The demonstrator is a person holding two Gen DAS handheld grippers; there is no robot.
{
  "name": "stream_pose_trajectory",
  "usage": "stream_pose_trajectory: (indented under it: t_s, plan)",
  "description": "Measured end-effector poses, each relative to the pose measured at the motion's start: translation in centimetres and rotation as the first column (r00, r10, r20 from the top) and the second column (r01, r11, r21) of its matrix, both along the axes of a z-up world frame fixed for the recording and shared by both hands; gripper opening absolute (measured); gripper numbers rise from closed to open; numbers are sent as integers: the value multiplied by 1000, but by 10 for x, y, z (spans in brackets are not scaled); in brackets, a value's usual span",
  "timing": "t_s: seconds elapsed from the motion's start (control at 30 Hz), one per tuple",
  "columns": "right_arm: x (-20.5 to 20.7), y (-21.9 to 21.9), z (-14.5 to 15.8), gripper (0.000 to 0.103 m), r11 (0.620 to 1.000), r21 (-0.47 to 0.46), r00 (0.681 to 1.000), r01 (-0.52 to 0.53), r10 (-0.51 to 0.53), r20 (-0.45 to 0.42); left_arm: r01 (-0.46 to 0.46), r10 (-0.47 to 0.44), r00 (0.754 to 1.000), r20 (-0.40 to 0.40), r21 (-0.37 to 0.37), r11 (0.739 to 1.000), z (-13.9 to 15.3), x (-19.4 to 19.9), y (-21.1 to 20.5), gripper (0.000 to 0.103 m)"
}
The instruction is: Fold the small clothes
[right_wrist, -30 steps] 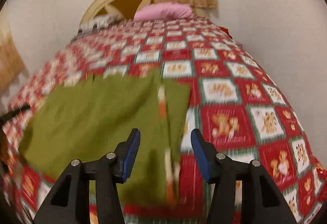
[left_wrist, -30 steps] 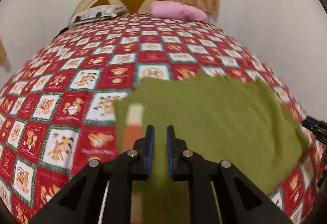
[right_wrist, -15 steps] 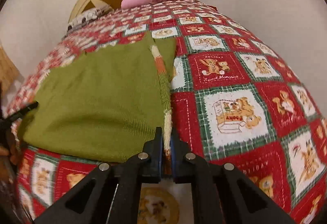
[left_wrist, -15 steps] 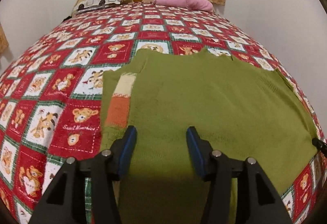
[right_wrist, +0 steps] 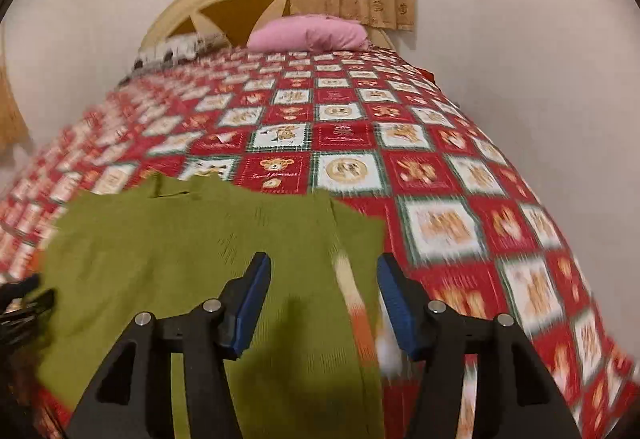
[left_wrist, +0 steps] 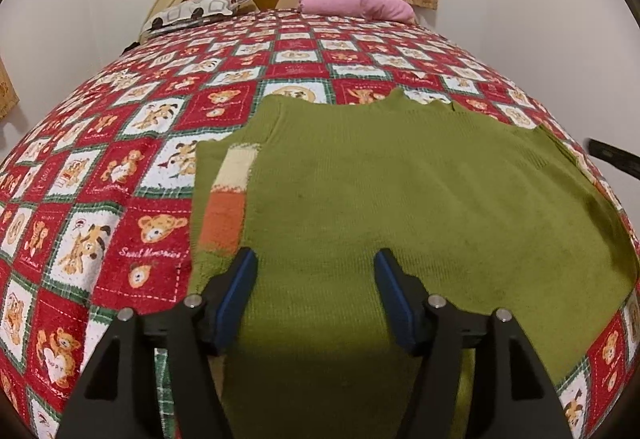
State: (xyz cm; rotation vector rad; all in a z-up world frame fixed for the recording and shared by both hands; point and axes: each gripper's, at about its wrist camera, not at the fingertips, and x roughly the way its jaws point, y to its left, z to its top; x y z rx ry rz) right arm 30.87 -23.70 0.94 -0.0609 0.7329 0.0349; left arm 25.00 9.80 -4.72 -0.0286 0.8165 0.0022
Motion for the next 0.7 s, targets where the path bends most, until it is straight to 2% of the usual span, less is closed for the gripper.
stream_pose_trajectory:
  t_s: [0.07,0.1,0.17,0.23,0.27,0.33,0.37,0.4,0.5,0.53,0.6,0.63,0.7]
  plan:
    - [24,10,-13,4,999,-47,999,-21,19,-47,4,-4,1000,0,0,1000,0,0,-1,68]
    - [34,11,-23,2,997,-68,996,-33,27,-82,5,-5,1000,0,2,1000,-1,1,-1,68]
    - [48,7,-45,0,991,-132,989,-16,-4,-147,12,-12,1000,3,-3,1000,-1,0,-1,71]
    - [47,-14,-44,0,994,-94,988,62,-74,-136,18,-18,1000,2,-9,1000,-1,1,-1,73]
    - [48,-28,-45,0,988,-80,980,133,-143,-141,20,-20,1000,3,-11,1000,-1,0,-1,73]
    - [48,-54,-52,0,976,16,963,218,-212,-167,23,-23,1000,3,-11,1000,-1,0,-1,75]
    - [48,-60,-52,0,973,62,963,222,-208,-171,25,-25,1000,3,-10,1000,-2,0,-1,76]
    - [48,-60,-51,0,975,61,965,213,-200,-173,26,-26,1000,2,-8,1000,-2,1,-2,76]
    - [48,-43,-47,0,982,-48,967,185,-191,-167,26,-26,1000,3,-8,1000,-2,1,-2,77]
    - [46,-40,-43,0,982,-52,969,183,-189,-161,26,-26,1000,3,-11,1000,-2,1,-3,77]
    - [24,-28,-21,0,982,-38,981,183,-185,-58,26,-26,1000,3,-9,1000,-2,1,-3,77]
    - [11,-17,-9,0,988,-36,988,153,-153,-5,26,-26,1000,3,-8,1000,-2,1,-3,77]
    - [-15,10,5,0,999,-8,999,46,-46,23,26,-26,1000,3,-6,1000,-2,1,-3,78]
